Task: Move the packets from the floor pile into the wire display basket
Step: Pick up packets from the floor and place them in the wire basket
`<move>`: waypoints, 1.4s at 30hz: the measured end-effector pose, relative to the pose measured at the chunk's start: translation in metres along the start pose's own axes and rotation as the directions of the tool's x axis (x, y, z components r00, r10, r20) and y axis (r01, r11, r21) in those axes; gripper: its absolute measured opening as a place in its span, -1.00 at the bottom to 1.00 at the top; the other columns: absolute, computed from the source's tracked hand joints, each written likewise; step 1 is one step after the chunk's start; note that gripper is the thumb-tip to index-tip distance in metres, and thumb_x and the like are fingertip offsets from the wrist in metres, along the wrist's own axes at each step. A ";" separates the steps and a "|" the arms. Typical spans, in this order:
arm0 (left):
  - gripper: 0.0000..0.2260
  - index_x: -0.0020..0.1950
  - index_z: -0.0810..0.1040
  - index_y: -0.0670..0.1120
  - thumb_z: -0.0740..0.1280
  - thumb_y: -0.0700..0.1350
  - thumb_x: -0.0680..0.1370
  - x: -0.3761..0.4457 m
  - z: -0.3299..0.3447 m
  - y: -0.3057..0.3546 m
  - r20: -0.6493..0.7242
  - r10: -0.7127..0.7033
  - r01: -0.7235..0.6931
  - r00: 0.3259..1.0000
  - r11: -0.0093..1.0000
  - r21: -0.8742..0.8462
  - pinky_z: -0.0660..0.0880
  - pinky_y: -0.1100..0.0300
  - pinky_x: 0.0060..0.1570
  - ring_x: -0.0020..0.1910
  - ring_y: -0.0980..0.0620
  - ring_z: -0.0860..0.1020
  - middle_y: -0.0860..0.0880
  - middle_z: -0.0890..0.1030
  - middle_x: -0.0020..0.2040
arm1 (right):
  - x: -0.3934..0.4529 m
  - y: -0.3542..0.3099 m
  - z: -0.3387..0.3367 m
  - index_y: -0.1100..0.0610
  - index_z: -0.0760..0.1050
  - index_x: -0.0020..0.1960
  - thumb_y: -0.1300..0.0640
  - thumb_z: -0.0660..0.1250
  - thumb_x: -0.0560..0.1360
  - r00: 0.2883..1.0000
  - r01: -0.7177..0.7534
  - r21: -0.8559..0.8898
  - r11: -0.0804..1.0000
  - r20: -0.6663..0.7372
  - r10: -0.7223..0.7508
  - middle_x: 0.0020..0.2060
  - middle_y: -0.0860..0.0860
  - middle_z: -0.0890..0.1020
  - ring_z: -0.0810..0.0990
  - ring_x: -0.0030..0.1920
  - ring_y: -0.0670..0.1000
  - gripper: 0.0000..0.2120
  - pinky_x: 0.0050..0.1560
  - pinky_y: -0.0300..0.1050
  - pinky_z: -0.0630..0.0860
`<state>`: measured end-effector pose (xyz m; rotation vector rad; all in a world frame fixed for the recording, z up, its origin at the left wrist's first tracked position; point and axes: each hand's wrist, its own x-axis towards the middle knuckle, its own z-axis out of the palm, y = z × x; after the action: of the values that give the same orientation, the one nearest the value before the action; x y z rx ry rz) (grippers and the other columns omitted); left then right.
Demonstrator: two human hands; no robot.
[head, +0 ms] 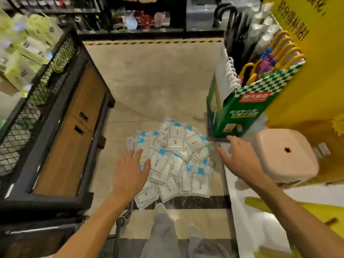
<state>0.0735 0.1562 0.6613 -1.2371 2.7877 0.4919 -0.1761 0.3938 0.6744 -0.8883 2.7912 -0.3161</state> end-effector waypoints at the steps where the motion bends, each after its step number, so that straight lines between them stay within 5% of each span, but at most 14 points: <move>1: -0.48 0.55 0.36 -0.03 0.09 0.21 0.67 0.012 0.007 -0.003 0.026 0.024 -0.025 0.999 1.000 0.014 0.39 -0.12 0.41 0.44 -0.14 0.42 -0.10 0.44 0.51 | 0.001 0.002 0.006 0.15 0.36 0.52 -0.24 0.19 0.63 0.999 -0.040 0.005 0.999 0.005 0.040 0.44 0.11 0.50 0.45 0.41 0.17 -0.38 0.44 0.11 0.37; 5: -0.43 0.58 0.33 -0.02 0.02 0.25 0.66 0.058 0.034 -0.007 0.104 0.102 -0.110 0.989 0.992 0.069 0.31 -0.10 0.49 0.49 -0.14 0.38 -0.10 0.41 0.54 | 0.007 0.013 0.039 0.13 0.35 0.52 -0.34 0.11 0.59 0.985 -0.172 -0.003 0.985 0.010 0.172 0.46 0.11 0.49 0.44 0.43 0.16 -0.29 0.45 0.14 0.39; 11: -0.36 0.52 0.44 -0.09 -0.02 0.24 0.60 0.113 0.113 -0.005 0.185 0.233 -0.254 0.955 0.962 0.101 0.29 -0.19 0.49 0.47 -0.18 0.43 -0.16 0.47 0.49 | 0.021 0.033 0.103 0.24 0.39 0.48 -0.16 0.36 0.59 0.961 -0.274 -0.030 0.961 0.042 0.275 0.38 0.21 0.54 0.49 0.35 0.24 -0.37 0.39 0.12 0.41; 14: -0.39 0.59 0.35 -0.07 -0.01 0.22 0.64 0.134 0.173 -0.001 0.223 0.256 -0.286 0.941 0.951 0.117 0.05 -0.10 0.55 0.56 -0.12 0.31 -0.13 0.35 0.57 | 0.034 0.052 0.157 0.24 0.37 0.50 -0.20 0.30 0.59 0.954 -0.287 -0.033 0.957 0.080 0.289 0.41 0.20 0.51 0.46 0.38 0.25 -0.34 0.42 0.14 0.38; 25: -0.37 0.65 -0.11 -0.01 -0.19 0.24 0.63 0.183 0.499 -0.024 0.375 0.211 -0.293 0.903 0.939 0.178 -0.15 -0.10 0.61 0.66 0.01 -0.06 -0.02 -0.09 0.66 | 0.105 0.170 0.441 0.13 0.14 0.65 -0.36 0.13 0.60 0.908 -0.321 -0.078 0.944 0.259 0.330 0.63 0.14 0.20 0.15 0.62 0.19 -0.20 0.62 0.14 0.08; 31: -0.34 0.68 -0.15 -0.06 -0.26 0.26 0.66 0.207 0.676 -0.059 0.421 0.145 -0.270 0.895 0.929 0.255 -0.15 -0.16 0.61 0.66 -0.02 -0.17 -0.05 -0.16 0.68 | 0.120 0.237 0.609 0.16 0.08 0.66 -0.39 0.11 0.59 0.908 -0.312 -0.107 0.944 0.257 0.329 0.63 0.21 0.18 0.14 0.62 0.21 -0.15 0.61 0.16 0.06; 37: -0.30 0.66 0.07 -0.17 -0.15 0.25 0.66 0.220 0.807 -0.092 0.360 0.200 -0.313 0.911 0.904 0.290 -0.11 -0.18 0.61 0.66 -0.08 -0.07 -0.15 -0.01 0.68 | 0.130 0.278 0.747 0.21 -0.03 0.67 -0.48 0.02 0.56 0.896 -0.326 -0.162 0.931 0.260 0.359 0.66 0.20 0.05 0.03 0.65 0.18 -0.02 0.63 0.10 0.00; 42: -0.18 0.55 0.21 -0.30 -0.02 0.36 0.60 0.219 0.869 -0.108 0.277 0.236 -0.304 0.931 0.923 0.236 -0.18 -0.24 0.59 0.65 -0.13 -0.25 -0.23 -0.16 0.67 | 0.134 0.294 0.826 0.32 -0.22 0.65 -0.57 0.05 0.45 0.838 -0.447 -0.070 0.892 0.316 0.445 0.65 0.24 -0.19 -0.18 0.66 0.16 0.19 0.65 0.10 -0.15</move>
<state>-0.0660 0.1994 -0.2294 -0.6850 2.7054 0.2339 -0.2391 0.4318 -0.2094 -0.2301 2.5742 -0.0905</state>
